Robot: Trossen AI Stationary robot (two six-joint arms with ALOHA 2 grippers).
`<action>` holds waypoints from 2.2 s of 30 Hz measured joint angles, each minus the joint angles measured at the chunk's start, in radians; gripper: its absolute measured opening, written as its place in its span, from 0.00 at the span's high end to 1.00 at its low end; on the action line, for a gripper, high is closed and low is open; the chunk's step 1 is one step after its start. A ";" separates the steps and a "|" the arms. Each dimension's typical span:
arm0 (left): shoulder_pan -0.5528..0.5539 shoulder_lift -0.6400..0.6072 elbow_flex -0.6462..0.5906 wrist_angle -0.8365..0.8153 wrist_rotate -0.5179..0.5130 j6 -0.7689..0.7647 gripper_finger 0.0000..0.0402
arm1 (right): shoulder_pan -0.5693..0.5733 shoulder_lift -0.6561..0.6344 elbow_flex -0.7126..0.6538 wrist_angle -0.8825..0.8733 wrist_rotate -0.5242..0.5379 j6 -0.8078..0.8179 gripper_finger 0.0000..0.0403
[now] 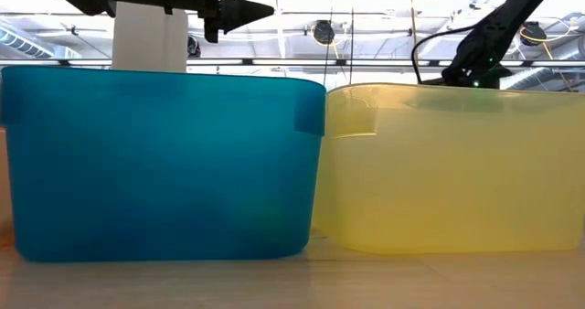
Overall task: Pick & Place Markers
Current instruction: Put the right orange highlighter pen into the blue bin
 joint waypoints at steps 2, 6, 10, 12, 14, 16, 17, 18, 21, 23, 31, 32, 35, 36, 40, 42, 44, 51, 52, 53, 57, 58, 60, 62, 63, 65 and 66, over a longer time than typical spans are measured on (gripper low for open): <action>0.000 0.000 0.000 0.000 0.000 0.003 0.36 | 0.012 -0.014 0.009 0.042 -0.026 -0.018 0.90; 0.000 0.000 0.000 0.000 0.000 0.004 0.36 | 0.061 -0.086 0.020 0.121 -0.060 -0.048 0.90; 0.002 0.000 0.000 -0.001 0.000 0.006 0.36 | 0.127 -0.201 0.027 0.332 -0.202 -0.054 0.90; 0.002 0.000 0.000 -0.001 0.002 0.007 0.36 | 0.181 -0.247 0.012 0.424 -0.270 -0.052 0.90; 0.005 0.000 0.000 -0.011 0.005 0.007 0.36 | 0.241 -0.288 0.002 0.547 -0.315 -0.042 0.90; 0.007 0.000 0.000 -0.030 0.027 0.006 0.36 | 0.310 -0.319 -0.017 0.677 -0.328 -0.037 0.90; 0.009 0.000 0.000 -0.037 0.044 0.007 0.36 | 0.353 -0.329 -0.032 0.743 -0.329 -0.037 0.90; 0.012 0.003 0.000 -0.040 0.066 0.007 0.36 | 0.395 -0.332 -0.047 0.809 -0.327 -0.043 0.90; 0.019 0.029 0.000 -0.034 0.119 0.012 0.36 | 0.527 -0.332 -0.095 1.042 -0.327 -0.060 0.90; 0.020 0.060 0.000 -0.002 0.133 0.043 0.36 | 0.614 -0.322 -0.125 1.207 -0.324 -0.090 0.90; 0.035 0.221 0.037 0.141 0.178 0.124 0.36 | 0.864 -0.260 -0.161 1.506 -0.187 -0.266 0.90; 0.039 0.237 0.052 0.132 0.205 0.117 0.36 | 0.881 -0.256 -0.162 1.502 -0.149 -0.289 0.90; 0.041 0.300 0.113 0.131 0.271 0.103 0.36 | 0.910 -0.251 -0.163 1.505 -0.085 -0.316 0.90; 0.041 0.321 0.132 0.125 0.281 0.104 0.36 | 0.912 -0.251 -0.162 1.506 -0.083 -0.315 0.90; 0.040 0.401 0.203 0.124 0.310 0.109 0.36 | 0.914 -0.250 -0.162 1.506 -0.083 -0.314 0.90; 0.041 0.435 0.229 0.129 0.339 0.109 0.36 | 0.914 -0.250 -0.162 1.505 -0.083 -0.313 0.90; 0.040 0.460 0.248 0.122 0.370 0.106 0.36 | 0.914 -0.250 -0.162 1.505 -0.083 -0.313 0.90; 0.037 0.523 0.332 0.130 0.394 0.077 0.36 | 0.914 -0.250 -0.162 1.505 -0.083 -0.310 0.89; 0.037 0.527 0.340 0.125 0.394 0.072 0.36 | 0.914 -0.250 -0.162 1.505 -0.083 -0.305 0.89; 0.037 0.531 0.349 0.125 0.394 0.072 0.36 | 0.914 -0.250 -0.162 1.505 -0.082 -0.305 0.89; 0.036 0.541 0.362 0.131 0.393 0.072 0.40 | 0.914 -0.250 -0.162 1.506 -0.083 -0.304 0.89; 0.035 0.541 0.362 0.131 0.390 0.074 0.44 | 0.914 -0.250 -0.162 1.506 -0.083 -0.304 0.89; 0.036 0.541 0.363 0.131 0.376 0.076 0.53 | 0.914 -0.250 -0.162 1.506 -0.083 -0.305 0.89; 0.035 0.541 0.363 0.129 0.372 0.074 0.66 | 0.914 -0.251 -0.162 1.506 -0.081 -0.306 0.89; 0.035 0.541 0.363 0.128 0.375 0.080 0.74 | 0.914 -0.251 -0.162 1.507 -0.085 -0.301 0.89; 0.034 0.541 0.363 0.123 0.382 0.089 0.86 | 0.917 -0.251 -0.162 1.510 -0.082 -0.292 0.88; 0.035 0.541 0.363 0.119 0.387 0.088 0.85 | 0.918 -0.251 -0.162 1.510 -0.083 -0.293 0.86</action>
